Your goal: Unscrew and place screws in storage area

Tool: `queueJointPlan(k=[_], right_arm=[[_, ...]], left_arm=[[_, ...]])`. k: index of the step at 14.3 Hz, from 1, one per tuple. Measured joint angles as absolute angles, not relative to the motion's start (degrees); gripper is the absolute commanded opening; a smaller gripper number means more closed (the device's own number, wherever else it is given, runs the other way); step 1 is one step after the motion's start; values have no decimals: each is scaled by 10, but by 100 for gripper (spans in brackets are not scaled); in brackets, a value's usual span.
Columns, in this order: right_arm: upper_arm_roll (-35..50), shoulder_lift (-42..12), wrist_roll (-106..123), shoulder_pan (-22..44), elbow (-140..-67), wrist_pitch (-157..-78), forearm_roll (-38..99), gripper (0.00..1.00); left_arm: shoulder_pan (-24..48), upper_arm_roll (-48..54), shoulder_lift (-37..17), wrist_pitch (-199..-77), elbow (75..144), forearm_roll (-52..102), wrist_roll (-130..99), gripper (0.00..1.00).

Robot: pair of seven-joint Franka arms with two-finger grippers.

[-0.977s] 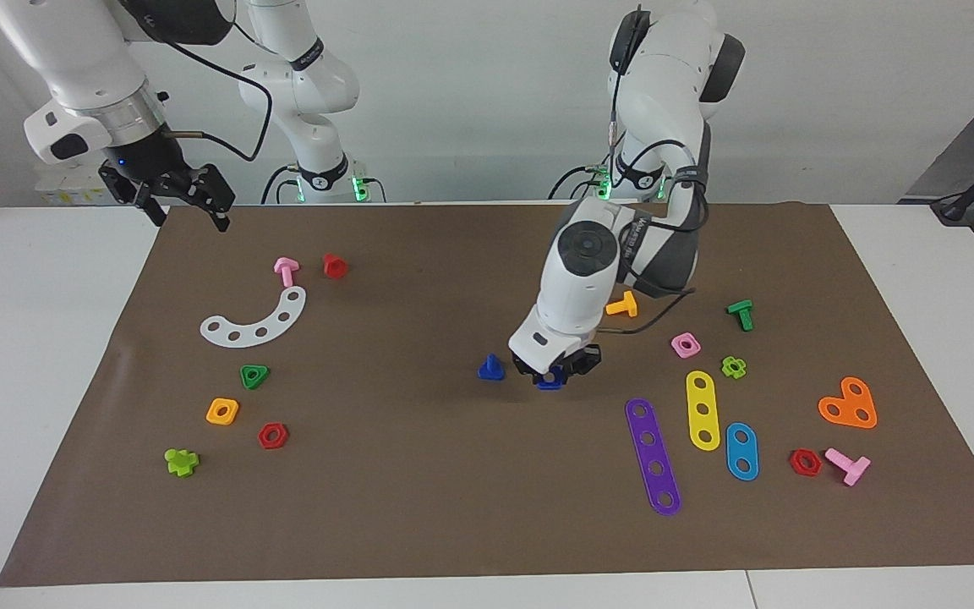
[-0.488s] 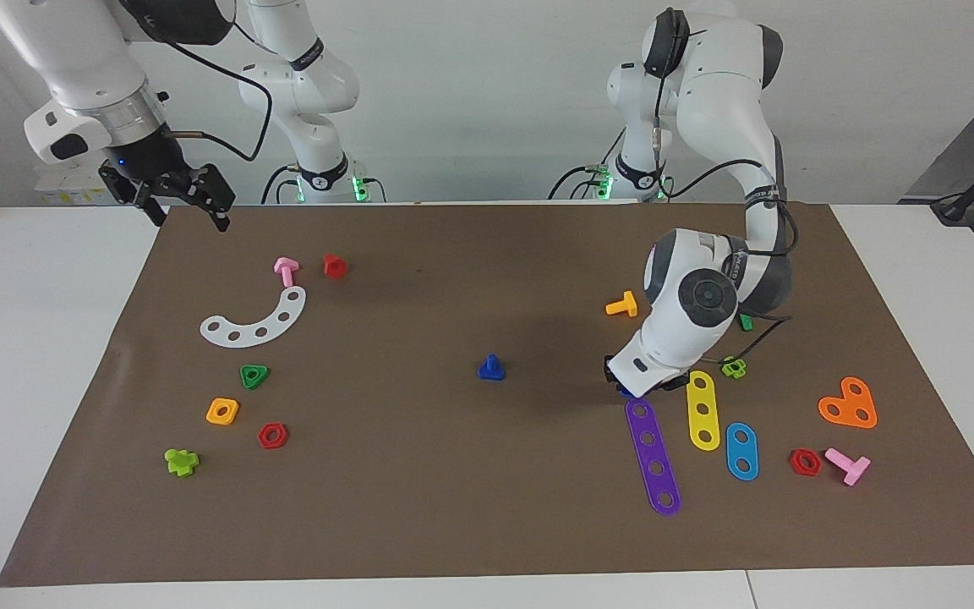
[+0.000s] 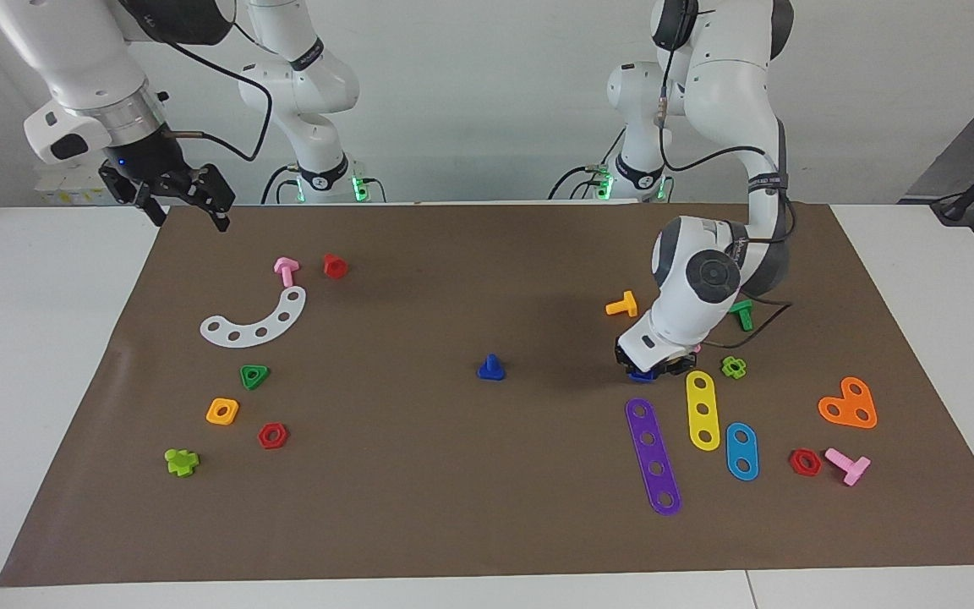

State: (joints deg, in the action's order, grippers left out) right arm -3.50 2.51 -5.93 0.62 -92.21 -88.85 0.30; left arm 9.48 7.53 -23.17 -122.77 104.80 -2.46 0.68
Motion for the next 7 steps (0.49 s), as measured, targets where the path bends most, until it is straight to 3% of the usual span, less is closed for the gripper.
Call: queueJointPlan(k=[2,7], right_arm=[[-35,25,-59,6,-922,-888,3,100],[-35,25,-59,6,-922,-888,3,100]], left_arm=[[95,75,-222,-1244,1069,-25,7,98],[94,74,-198,-1248,1071,-25,7,100]])
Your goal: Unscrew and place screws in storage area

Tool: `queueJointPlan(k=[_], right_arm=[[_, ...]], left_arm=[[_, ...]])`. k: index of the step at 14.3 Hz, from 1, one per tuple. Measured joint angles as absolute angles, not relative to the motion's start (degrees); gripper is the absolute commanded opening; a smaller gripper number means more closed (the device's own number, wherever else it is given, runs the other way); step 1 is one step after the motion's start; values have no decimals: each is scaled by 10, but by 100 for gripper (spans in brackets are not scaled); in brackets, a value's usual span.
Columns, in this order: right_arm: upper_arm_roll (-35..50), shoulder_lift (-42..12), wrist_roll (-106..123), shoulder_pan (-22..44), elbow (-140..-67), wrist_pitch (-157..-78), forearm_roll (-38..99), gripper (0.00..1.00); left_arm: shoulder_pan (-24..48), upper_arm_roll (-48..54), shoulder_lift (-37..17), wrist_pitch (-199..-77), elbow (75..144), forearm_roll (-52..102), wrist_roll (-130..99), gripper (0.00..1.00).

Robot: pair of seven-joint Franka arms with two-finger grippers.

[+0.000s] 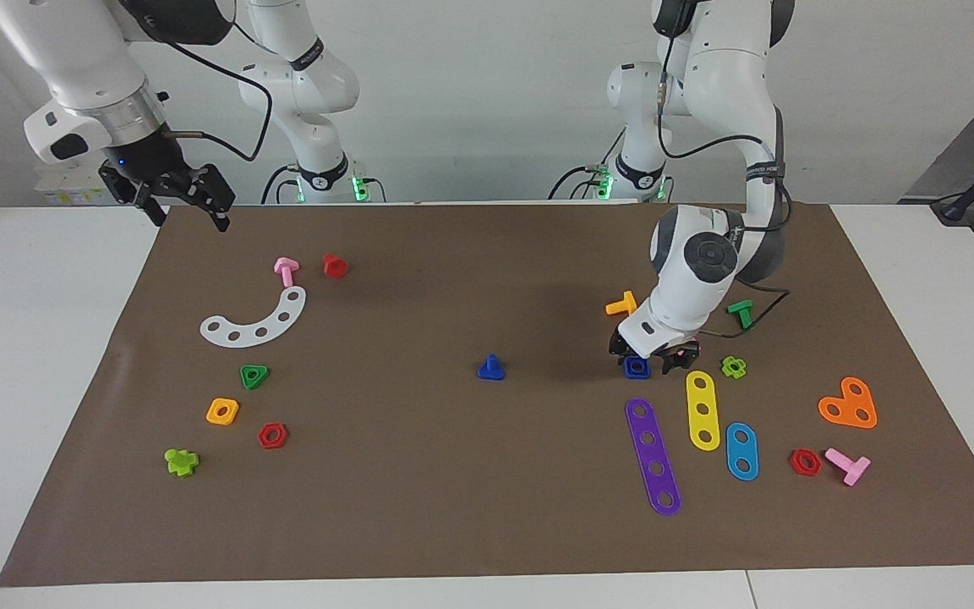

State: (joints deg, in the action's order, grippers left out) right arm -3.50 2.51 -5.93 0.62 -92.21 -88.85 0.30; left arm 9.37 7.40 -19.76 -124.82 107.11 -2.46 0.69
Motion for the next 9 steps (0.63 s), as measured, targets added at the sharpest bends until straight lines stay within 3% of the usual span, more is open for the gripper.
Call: queueJointPlan(k=[9], right_arm=[[-34,25,-59,6,-922,-888,3,100]], left_arm=[[-6,71,-81,-1103,1034,-24,14,100]])
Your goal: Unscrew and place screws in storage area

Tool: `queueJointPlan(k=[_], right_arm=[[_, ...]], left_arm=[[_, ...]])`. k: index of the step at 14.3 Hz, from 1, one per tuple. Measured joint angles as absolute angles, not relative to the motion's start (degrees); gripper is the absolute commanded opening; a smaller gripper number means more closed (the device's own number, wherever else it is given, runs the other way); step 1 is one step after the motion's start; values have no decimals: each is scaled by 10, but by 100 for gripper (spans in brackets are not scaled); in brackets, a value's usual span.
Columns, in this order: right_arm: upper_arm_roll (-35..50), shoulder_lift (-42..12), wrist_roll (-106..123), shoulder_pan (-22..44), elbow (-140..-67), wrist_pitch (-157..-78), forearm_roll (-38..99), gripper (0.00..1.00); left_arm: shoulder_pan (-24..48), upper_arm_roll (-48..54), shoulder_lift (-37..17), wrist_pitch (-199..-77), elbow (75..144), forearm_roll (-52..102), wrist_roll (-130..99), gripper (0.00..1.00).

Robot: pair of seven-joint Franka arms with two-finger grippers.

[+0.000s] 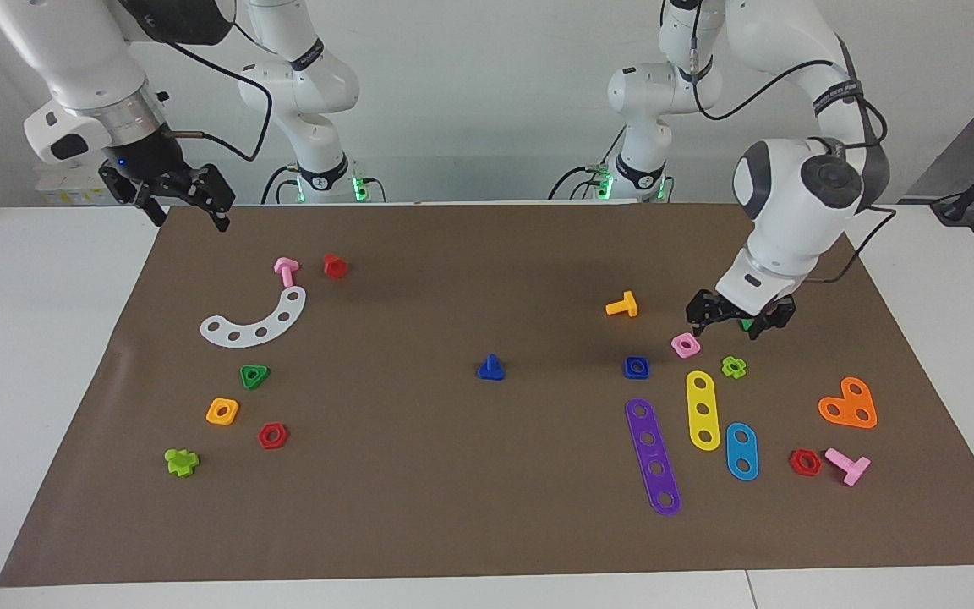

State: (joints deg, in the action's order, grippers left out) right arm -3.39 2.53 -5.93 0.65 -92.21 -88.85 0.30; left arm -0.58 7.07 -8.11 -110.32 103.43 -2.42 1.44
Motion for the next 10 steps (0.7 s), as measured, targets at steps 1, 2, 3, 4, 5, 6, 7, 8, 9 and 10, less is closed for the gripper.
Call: queueJointPlan(k=[1,2,3,4,5,6,7,8,9,10], right_arm=[[-32,26,-59,7,-922,-888,3,100],[-31,27,-58,7,-922,-888,3,100],[-30,27,-54,7,-924,-889,3,100],[-30,27,-52,10,-929,-898,6,100],[-29,27,-52,19,-936,-914,9,100],[-29,26,-66,37,-943,-927,10,100],[-28,23,-90,59,-948,-941,10,100],[-27,16,-113,83,-951,-957,10,100],[-27,4,-133,107,-952,-976,10,100],[-26,-12,-157,131,-950,-1001,10,100]], left_arm=[[-6,71,-75,-1070,1017,-24,14,100],[-6,72,-73,-1032,990,-24,14,100],[-6,72,-72,-999,963,-24,14,100],[-7,71,-72,-972,939,-24,14,100],[-7,71,-69,-955,921,-24,14,100],[-8,71,-65,-946,911,-23,14,100],[-8,71,-60,-944,907,-19,14,100],[-9,71,-54,-943,906,-7,14,100],[-9,71,-51,-942,906,5,14,100],[-10,71,-48,-942,906,12,14,100]])
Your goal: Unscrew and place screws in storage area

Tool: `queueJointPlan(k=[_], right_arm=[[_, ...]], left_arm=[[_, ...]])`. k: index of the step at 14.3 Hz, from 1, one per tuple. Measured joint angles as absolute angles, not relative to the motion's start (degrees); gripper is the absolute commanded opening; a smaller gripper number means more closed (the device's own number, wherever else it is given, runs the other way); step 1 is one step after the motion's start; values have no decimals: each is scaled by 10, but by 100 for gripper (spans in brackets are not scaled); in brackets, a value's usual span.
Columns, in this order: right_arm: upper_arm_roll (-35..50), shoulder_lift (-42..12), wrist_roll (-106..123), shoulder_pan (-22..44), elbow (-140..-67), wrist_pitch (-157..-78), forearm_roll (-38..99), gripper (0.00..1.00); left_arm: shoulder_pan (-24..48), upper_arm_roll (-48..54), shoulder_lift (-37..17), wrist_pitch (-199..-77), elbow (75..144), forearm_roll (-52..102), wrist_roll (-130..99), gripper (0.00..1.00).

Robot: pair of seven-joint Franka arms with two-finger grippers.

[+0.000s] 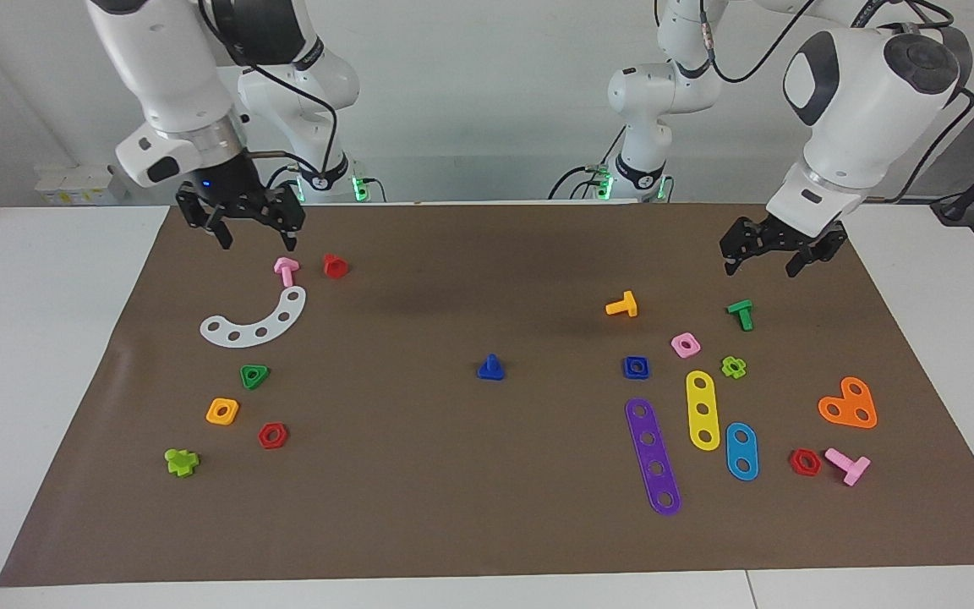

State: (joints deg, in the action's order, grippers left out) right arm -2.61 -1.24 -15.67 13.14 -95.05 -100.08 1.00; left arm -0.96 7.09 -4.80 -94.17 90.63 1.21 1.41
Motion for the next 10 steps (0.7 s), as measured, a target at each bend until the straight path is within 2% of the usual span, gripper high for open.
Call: queueJointPlan(k=[2,6,10], right_arm=[[-25,-63,-211,180,-939,-1046,10,100],[-23,-198,-342,285,-880,-1132,9,100],[-23,-295,-393,348,-851,-1199,2,97]], left_arm=[[-10,72,-45,-940,906,16,14,100],[-10,74,-41,-935,909,16,14,100],[-10,74,-36,-935,920,16,14,100]])
